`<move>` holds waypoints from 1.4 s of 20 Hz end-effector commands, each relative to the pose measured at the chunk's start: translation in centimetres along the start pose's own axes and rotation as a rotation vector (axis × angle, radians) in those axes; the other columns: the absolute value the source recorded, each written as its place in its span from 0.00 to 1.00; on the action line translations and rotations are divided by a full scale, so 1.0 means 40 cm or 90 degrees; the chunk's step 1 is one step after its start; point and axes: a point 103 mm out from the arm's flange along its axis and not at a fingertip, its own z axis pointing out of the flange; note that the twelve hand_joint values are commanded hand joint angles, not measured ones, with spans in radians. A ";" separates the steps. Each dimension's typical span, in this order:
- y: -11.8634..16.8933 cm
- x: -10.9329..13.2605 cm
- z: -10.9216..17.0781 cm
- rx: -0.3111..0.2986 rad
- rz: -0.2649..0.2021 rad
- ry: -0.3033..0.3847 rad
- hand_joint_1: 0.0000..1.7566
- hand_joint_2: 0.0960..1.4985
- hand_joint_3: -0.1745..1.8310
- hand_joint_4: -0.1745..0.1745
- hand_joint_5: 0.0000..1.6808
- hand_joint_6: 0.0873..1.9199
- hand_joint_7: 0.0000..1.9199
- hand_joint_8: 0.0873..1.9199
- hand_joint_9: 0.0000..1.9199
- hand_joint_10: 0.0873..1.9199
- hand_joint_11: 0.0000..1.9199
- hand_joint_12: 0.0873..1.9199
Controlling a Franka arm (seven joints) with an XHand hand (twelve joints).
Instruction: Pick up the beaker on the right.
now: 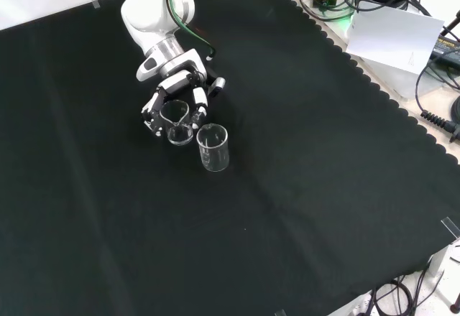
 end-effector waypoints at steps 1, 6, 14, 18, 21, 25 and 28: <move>-0.007 -0.005 -0.042 -0.058 0.042 -0.014 0.72 0.50 0.34 0.29 0.61 0.50 0.53 0.45 0.55 0.32 0.39 0.58; 0.002 0.020 -0.076 -0.080 0.040 -0.051 0.81 0.40 0.43 0.02 0.65 0.46 0.63 0.46 0.66 0.31 0.57 0.43; 0.008 0.074 -0.151 -0.053 -0.014 -0.150 0.81 0.36 0.46 0.00 0.66 0.41 0.66 0.42 0.72 0.27 0.61 0.38; 0.001 0.093 -0.179 -0.023 -0.025 -0.195 0.82 0.36 0.46 0.00 0.67 0.40 0.66 0.42 0.72 0.26 0.61 0.37; -0.007 0.107 -0.190 0.001 -0.030 -0.233 0.82 0.35 0.47 0.00 0.67 0.40 0.66 0.41 0.73 0.26 0.62 0.37; -0.014 0.123 -0.208 0.025 -0.028 -0.258 0.82 0.35 0.47 0.00 0.67 0.40 0.66 0.41 0.73 0.26 0.62 0.37; -0.018 0.136 -0.212 0.055 -0.027 -0.275 0.82 0.34 0.47 0.00 0.67 0.40 0.67 0.41 0.73 0.26 0.62 0.36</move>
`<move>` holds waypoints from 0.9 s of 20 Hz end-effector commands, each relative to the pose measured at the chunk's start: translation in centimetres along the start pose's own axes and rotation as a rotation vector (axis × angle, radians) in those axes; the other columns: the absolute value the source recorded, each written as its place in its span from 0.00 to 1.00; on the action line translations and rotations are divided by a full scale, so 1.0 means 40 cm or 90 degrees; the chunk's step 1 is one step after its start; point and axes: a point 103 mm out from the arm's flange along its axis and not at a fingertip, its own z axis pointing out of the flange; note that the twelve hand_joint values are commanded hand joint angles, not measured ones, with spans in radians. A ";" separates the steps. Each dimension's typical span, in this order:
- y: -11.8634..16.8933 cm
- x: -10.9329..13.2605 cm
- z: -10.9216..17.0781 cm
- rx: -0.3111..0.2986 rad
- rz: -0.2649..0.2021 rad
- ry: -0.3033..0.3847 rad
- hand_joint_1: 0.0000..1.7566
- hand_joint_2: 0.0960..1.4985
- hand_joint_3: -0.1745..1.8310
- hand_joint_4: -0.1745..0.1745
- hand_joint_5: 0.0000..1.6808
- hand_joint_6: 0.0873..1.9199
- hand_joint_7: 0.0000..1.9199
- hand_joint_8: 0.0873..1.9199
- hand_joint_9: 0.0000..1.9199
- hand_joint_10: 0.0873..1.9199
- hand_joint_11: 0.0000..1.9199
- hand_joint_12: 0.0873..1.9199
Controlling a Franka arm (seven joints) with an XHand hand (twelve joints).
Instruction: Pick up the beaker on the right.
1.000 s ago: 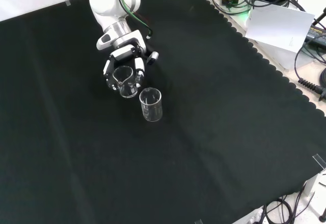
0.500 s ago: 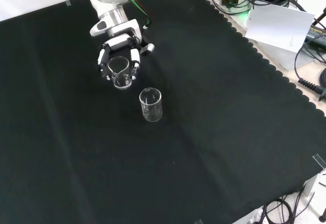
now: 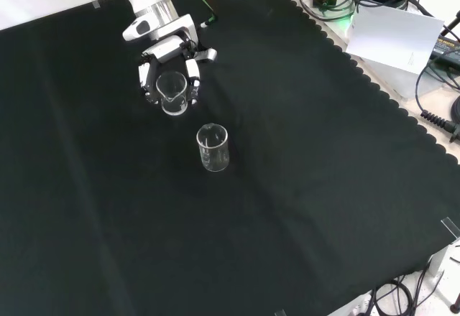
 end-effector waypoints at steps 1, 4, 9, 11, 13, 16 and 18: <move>-0.010 0.025 -0.036 0.051 -0.004 -0.044 0.82 0.34 0.47 0.00 0.67 0.39 0.67 0.41 0.73 0.26 0.62 0.36; -0.010 0.046 -0.047 0.071 -0.009 -0.048 0.81 0.38 0.43 0.00 0.68 0.38 0.64 0.41 0.71 0.27 0.62 0.36; -0.018 0.077 -0.060 0.095 -0.012 -0.063 0.81 0.47 0.32 0.00 0.69 0.37 0.60 0.42 0.67 0.29 0.62 0.36; -0.021 0.089 -0.066 0.101 -0.013 -0.069 0.81 0.48 0.32 0.00 0.69 0.37 0.60 0.42 0.67 0.29 0.62 0.36; -0.025 0.100 -0.072 0.108 -0.014 -0.073 0.81 0.48 0.32 0.00 0.69 0.37 0.60 0.42 0.67 0.29 0.62 0.35; -0.028 0.116 -0.077 0.115 -0.013 -0.078 0.81 0.48 0.32 0.00 0.69 0.37 0.59 0.42 0.67 0.29 0.62 0.35; -0.030 0.122 -0.079 0.120 -0.015 -0.083 0.81 0.48 0.32 0.00 0.69 0.36 0.59 0.42 0.67 0.29 0.62 0.35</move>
